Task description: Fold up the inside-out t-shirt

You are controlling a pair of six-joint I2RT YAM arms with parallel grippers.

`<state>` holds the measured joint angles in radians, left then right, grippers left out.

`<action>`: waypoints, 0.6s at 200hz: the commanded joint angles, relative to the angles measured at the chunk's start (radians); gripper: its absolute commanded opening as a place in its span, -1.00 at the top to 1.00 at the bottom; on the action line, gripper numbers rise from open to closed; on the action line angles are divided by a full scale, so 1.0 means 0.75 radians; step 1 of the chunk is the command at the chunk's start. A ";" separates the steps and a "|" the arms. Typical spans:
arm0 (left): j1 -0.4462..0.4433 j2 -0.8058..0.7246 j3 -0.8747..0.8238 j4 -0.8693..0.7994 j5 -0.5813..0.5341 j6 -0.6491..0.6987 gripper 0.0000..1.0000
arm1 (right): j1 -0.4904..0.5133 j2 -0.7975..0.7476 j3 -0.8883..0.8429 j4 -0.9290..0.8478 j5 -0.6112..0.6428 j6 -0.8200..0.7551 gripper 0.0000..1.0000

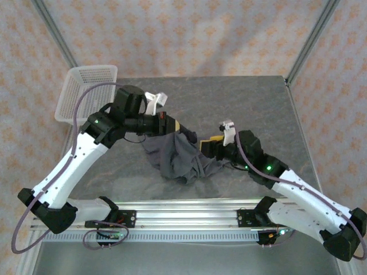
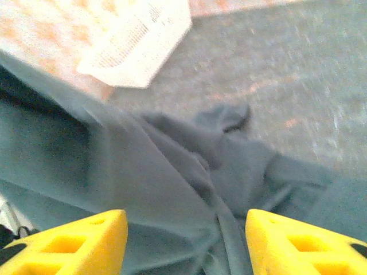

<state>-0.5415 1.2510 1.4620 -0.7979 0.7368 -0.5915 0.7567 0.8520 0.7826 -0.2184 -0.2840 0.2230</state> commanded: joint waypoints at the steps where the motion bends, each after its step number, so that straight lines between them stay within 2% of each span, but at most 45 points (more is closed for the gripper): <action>1: 0.004 -0.028 -0.030 -0.012 0.073 0.084 1.00 | 0.021 0.064 0.131 -0.070 -0.062 -0.187 -0.19; 36: 0.004 -0.026 -0.011 0.001 0.070 0.083 1.00 | 0.026 0.224 0.193 0.030 -0.023 -0.340 -0.24; 64: 0.002 -0.024 -0.005 -0.028 0.108 0.111 1.00 | 0.026 0.368 0.325 -0.108 -0.043 -0.439 -0.20; 95: 0.002 -0.031 -0.004 -0.044 0.108 0.127 1.00 | 0.026 0.469 0.387 -0.151 -0.238 -0.473 -0.19; 105: 0.003 -0.033 -0.002 -0.036 0.111 0.126 1.00 | 0.028 0.507 0.390 -0.132 -0.248 -0.454 -0.19; 113: 0.002 -0.032 0.002 -0.036 0.112 0.129 1.00 | 0.028 0.536 0.398 -0.119 -0.230 -0.431 -0.14; 120: 0.002 -0.031 0.011 -0.045 0.111 0.143 1.00 | 0.027 0.572 0.417 -0.120 -0.203 -0.422 0.03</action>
<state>-0.5415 1.2503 1.4376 -0.8196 0.7887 -0.5217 0.7734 1.2160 1.0489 -0.2996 -0.4091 -0.0879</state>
